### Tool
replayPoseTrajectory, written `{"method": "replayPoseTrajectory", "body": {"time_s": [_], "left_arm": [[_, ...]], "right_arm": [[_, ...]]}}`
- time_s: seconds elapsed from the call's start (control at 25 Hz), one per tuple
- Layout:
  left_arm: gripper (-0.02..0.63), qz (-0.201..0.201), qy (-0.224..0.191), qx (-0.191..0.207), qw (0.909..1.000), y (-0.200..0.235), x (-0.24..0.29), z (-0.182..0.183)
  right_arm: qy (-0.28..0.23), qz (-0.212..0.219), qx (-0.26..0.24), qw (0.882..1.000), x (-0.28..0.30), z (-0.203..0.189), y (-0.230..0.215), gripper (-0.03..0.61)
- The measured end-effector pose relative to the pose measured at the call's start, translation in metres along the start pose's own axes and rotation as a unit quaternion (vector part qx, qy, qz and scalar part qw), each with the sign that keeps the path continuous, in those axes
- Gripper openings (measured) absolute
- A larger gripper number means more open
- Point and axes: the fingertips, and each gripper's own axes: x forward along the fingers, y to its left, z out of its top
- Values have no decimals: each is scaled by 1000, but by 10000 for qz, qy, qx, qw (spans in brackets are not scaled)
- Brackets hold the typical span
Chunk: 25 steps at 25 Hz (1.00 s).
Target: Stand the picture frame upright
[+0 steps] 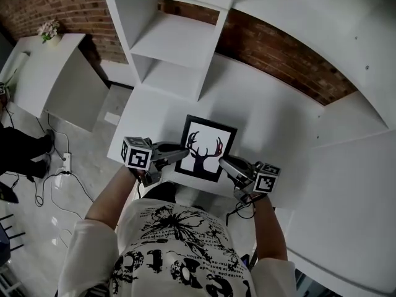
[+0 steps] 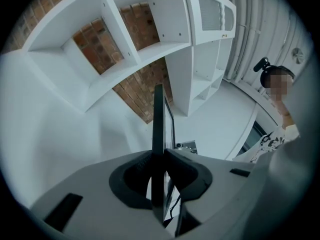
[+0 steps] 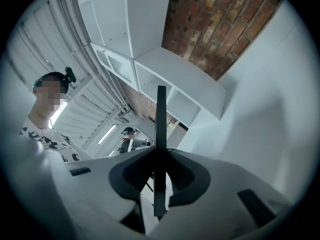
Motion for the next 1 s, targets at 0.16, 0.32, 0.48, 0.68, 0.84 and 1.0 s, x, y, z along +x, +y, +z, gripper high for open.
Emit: {"method": "replayPoseTrajectory", "body": {"time_s": [0.16, 0.32, 0.48, 0.68, 0.84, 1.0], "left_arm": [[92, -42, 108, 253, 9996, 13, -15, 28], [94, 47, 223, 605, 9979, 47, -27, 73], [98, 299, 411, 1264, 9907, 68, -26, 87], [100, 416, 542, 2012, 9772, 62, -28, 91], [101, 615, 564, 2526, 9640, 68, -25, 95], [108, 835, 688, 2885, 9514, 74, -21, 91]], "right_arm": [[-14, -139, -305, 9994, 27, 19, -2, 78], [68, -310, -569, 9979, 67, 53, -24, 80], [32, -482, -915, 9946, 78, 61, -39, 80], [248, -1040, -1357, 9850, 79, 57, -37, 81], [338, -1354, -1563, 9778, 79, 57, -49, 83], [338, -1693, -1797, 9684, 77, 58, -53, 83]]}}
